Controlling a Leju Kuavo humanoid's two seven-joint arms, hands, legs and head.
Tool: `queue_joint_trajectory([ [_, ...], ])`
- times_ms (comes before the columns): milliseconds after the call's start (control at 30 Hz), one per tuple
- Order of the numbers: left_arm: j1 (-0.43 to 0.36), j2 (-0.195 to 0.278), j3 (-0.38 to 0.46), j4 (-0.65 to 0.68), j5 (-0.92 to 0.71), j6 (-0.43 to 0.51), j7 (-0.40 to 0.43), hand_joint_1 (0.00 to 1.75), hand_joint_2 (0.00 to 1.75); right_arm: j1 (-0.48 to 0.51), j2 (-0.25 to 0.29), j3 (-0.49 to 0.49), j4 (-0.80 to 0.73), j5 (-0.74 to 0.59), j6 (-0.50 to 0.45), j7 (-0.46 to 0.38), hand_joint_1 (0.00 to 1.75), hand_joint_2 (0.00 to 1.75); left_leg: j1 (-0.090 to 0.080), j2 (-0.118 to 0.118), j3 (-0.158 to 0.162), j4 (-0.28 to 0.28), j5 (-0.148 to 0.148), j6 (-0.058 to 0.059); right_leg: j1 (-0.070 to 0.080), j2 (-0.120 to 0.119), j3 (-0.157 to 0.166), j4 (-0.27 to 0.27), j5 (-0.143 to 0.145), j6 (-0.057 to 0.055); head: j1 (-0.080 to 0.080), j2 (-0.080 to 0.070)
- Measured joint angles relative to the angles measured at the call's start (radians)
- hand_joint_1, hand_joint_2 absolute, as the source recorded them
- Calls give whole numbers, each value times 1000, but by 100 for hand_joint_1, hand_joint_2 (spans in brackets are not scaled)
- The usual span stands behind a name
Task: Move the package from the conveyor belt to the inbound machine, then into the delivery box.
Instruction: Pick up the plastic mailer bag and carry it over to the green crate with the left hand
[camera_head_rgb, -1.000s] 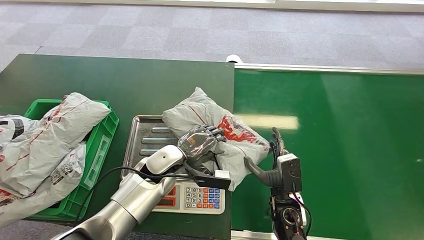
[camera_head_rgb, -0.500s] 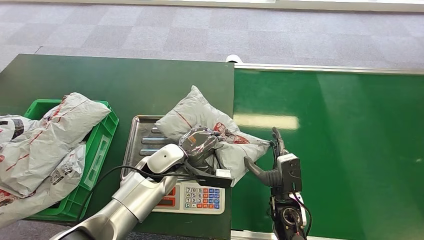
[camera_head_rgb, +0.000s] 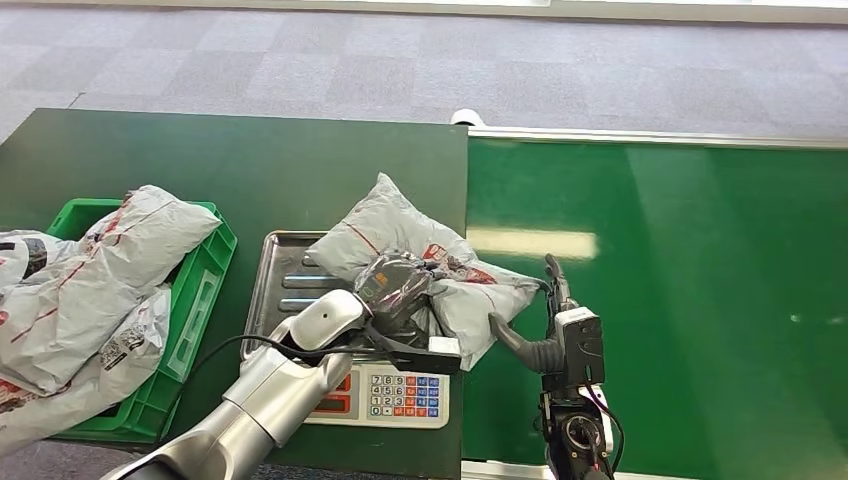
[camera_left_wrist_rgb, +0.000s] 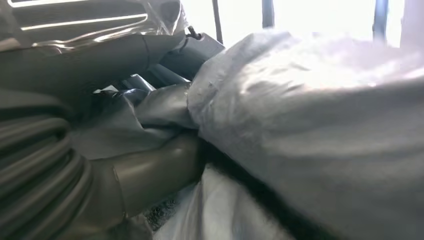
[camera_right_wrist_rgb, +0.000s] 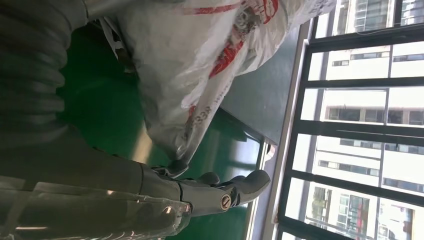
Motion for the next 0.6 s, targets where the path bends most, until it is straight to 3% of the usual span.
queue_joint_trajectory([
  [100, 53, 27, 44, -82, 74, 221, -38, 175, 175, 6, 0, -1, 0, -8, -2, 1, 0, 175, 0, 1, 0, 0, 0, 0, 0, 1, -1, 0, 0, 0, 0, 0],
  [200, 104, 52, 100, -181, 150, 312, -113, 175, 175, 13, 0, 0, 0, -20, -13, 0, 0, 175, 0, 1, 0, 0, 0, 0, 0, 0, -1, 0, 0, 0, 0, 0],
  [300, 150, 61, 178, -273, 159, 333, -198, 175, 175, 19, -1, 0, 0, -26, -21, -1, 0, 175, 0, 1, -1, 0, 0, 0, 0, 0, -2, 0, 0, 0, 0, 0],
  [500, 186, 65, 254, -359, 155, 334, -230, 175, 175, 21, -1, 3, 0, -28, -21, -1, 0, 175, 0, 0, -1, 0, 0, 0, 0, 0, -1, 0, 0, 0, 0, 0],
  [600, 197, 56, 294, -383, 151, 334, -293, 175, 175, 21, -1, 4, 0, -33, -25, -1, 0, 175, 0, 0, -1, 0, 0, 0, 0, 0, -1, 0, 0, 0, 0, 0],
])
